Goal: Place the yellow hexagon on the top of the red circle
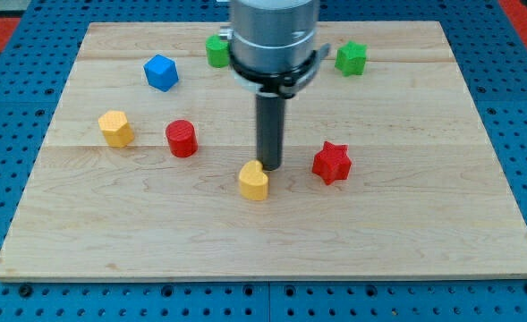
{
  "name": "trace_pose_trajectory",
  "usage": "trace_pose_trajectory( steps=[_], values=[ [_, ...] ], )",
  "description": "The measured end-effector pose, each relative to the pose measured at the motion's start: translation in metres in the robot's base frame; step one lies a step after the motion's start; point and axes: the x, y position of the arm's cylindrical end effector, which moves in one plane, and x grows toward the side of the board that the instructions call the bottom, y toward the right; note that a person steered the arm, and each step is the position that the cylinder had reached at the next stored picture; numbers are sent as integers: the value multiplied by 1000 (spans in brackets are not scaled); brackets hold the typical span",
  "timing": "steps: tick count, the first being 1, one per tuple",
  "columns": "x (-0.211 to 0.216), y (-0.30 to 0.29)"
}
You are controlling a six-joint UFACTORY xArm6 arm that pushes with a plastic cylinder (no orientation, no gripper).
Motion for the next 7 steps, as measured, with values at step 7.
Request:
trace_pose_trajectory(
  steps=[7],
  values=[
    [-45, -195]
  ],
)
